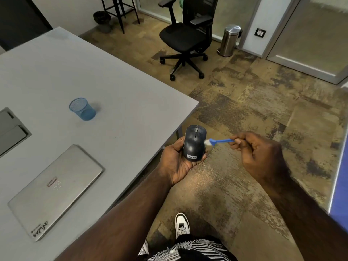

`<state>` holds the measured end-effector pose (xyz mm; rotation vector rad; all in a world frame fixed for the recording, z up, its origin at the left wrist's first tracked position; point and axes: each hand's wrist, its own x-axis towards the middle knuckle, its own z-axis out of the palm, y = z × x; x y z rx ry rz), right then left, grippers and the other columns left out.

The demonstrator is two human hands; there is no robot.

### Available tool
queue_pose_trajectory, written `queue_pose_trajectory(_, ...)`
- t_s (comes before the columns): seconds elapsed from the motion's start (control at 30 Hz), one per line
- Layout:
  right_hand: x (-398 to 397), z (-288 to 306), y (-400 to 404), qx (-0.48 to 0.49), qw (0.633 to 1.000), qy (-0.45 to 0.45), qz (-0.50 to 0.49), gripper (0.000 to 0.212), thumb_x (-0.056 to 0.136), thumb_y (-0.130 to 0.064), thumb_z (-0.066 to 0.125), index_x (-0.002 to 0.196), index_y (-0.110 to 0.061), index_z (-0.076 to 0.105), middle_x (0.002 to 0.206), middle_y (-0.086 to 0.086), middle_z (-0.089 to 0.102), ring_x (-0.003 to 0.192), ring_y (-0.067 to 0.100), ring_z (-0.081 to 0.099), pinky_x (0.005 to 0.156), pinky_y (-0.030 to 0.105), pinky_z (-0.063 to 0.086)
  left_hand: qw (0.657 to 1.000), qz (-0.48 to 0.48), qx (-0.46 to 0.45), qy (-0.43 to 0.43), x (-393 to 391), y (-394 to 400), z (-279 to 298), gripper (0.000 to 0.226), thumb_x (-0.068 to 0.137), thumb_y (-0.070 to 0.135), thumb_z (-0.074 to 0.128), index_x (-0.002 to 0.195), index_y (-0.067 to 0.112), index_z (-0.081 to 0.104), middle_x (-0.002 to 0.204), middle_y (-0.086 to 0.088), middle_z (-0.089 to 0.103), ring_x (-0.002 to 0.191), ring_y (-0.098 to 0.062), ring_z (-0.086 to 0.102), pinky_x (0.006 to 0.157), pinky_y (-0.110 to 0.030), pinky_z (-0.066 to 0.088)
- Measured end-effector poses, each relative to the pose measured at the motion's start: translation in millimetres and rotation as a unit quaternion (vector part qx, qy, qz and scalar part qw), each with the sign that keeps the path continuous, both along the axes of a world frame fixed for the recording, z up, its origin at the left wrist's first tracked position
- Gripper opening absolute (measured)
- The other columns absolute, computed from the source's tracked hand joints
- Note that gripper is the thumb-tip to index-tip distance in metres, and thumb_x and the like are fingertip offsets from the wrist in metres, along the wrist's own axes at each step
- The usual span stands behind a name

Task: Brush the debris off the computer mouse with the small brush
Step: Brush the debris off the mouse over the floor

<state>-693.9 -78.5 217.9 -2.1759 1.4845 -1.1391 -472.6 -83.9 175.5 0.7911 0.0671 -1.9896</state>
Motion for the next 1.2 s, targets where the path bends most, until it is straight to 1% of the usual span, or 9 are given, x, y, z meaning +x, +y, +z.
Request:
queue_pose_trajectory(0.07,0.6,3.3,-1.1,-0.011,1.000,-0.011,-0.004,0.020,0.096,-0.010,0.056,0.106,-0.009,0.073,0.084,-0.004,0.075,0.076,0.010,0.075,0.064,0.032,0.062,1.000,-0.005,-0.005,-0.010,0.5,0.2,0.4,0.049,0.093,0.018,0.040,0.140,0.003,0.044,0.130,-0.031,0.055,0.098,-0.043,0.062,0.075,-0.048,0.058)
queue_pose_trajectory(0.2,8.3,7.4,3.0,0.005,0.996,0.004,0.092,0.022,0.093,-0.011,0.055,0.104,-0.007,0.073,0.086,-0.008,0.074,0.074,0.004,0.074,0.060,0.028,0.061,1.000,0.000,-0.007,-0.030,-1.7,1.5,-1.2,0.043,0.098,0.017,0.036,0.137,0.003,0.047,0.138,-0.027,0.051,0.099,-0.040,0.061,0.074,-0.046,0.057)
queue_pose_trajectory(0.37,7.8,9.9,-11.3,-0.017,1.000,-0.008,-0.013,0.019,0.094,0.000,0.059,0.106,-0.005,0.073,0.084,0.003,0.076,0.075,0.014,0.075,0.065,0.031,0.063,0.997,-0.047,-0.044,-0.044,-1.6,4.9,-2.3,0.044,0.099,0.019,0.033,0.138,0.006,0.047,0.133,-0.030,0.051,0.098,-0.041,0.061,0.078,-0.045,0.056)
queue_pose_trajectory(0.5,16.5,13.2,-10.6,0.001,0.999,0.014,0.049,0.020,0.094,-0.005,0.057,0.106,-0.005,0.073,0.085,0.003,0.077,0.074,0.014,0.075,0.061,0.037,0.064,0.996,-0.056,-0.053,-0.052,-3.6,4.6,-5.4,0.042,0.099,0.020,0.033,0.135,0.009,0.050,0.129,-0.028,0.055,0.096,-0.041,0.064,0.076,-0.044,0.056)
queue_pose_trajectory(0.63,10.3,12.3,-24.8,0.017,0.999,0.006,-0.042,0.021,0.096,-0.009,0.055,0.106,-0.007,0.074,0.085,0.005,0.077,0.074,0.022,0.075,0.065,0.044,0.063,0.994,-0.064,-0.066,-0.051,-4.9,4.6,-7.3,0.039,0.098,0.021,0.036,0.131,0.011,0.053,0.129,-0.026,0.056,0.098,-0.041,0.063,0.076,-0.044,0.057)
queue_pose_trajectory(0.77,13.1,17.6,-23.8,0.021,0.999,0.026,0.041,0.025,0.094,-0.015,0.053,0.105,-0.007,0.074,0.083,0.004,0.077,0.072,0.021,0.075,0.062,0.044,0.063,0.995,-0.058,-0.067,-0.048,-2.2,3.7,-9.9,0.040,0.097,0.020,0.037,0.131,0.010,0.053,0.128,-0.027,0.056,0.099,-0.042,0.063,0.074,-0.043,0.058)
queue_pose_trajectory(0.93,4.2,15.9,-30.8,0.031,0.999,0.005,-0.013,0.028,0.094,-0.020,0.050,0.106,-0.011,0.074,0.083,0.002,0.077,0.074,0.014,0.075,0.064,0.043,0.064,0.994,-0.062,-0.072,-0.051,0.2,6.6,-11.6,0.039,0.098,0.020,0.035,0.129,0.011,0.056,0.123,-0.024,0.061,0.099,-0.041,0.064,0.075,-0.043,0.058)
queue_pose_trajectory(1.07,8.2,15.2,-25.5,0.028,0.998,0.010,0.059,0.019,0.095,-0.014,0.055,0.104,-0.012,0.073,0.082,0.000,0.077,0.074,0.007,0.075,0.062,0.037,0.064,0.994,-0.056,-0.070,-0.061,0.5,4.2,-10.6,0.038,0.099,0.019,0.034,0.129,0.010,0.056,0.121,-0.024,0.061,0.097,-0.042,0.065,0.073,-0.043,0.058)
queue_pose_trajectory(1.2,3.5,14.0,-31.9,0.031,0.999,0.010,0.003,0.020,0.095,-0.007,0.056,0.103,-0.011,0.074,0.082,0.002,0.076,0.074,0.011,0.076,0.062,0.041,0.064,0.994,-0.058,-0.061,-0.066,0.7,5.6,-11.0,0.039,0.099,0.020,0.034,0.132,0.011,0.054,0.122,-0.023,0.061,0.098,-0.042,0.064,0.075,-0.044,0.057)
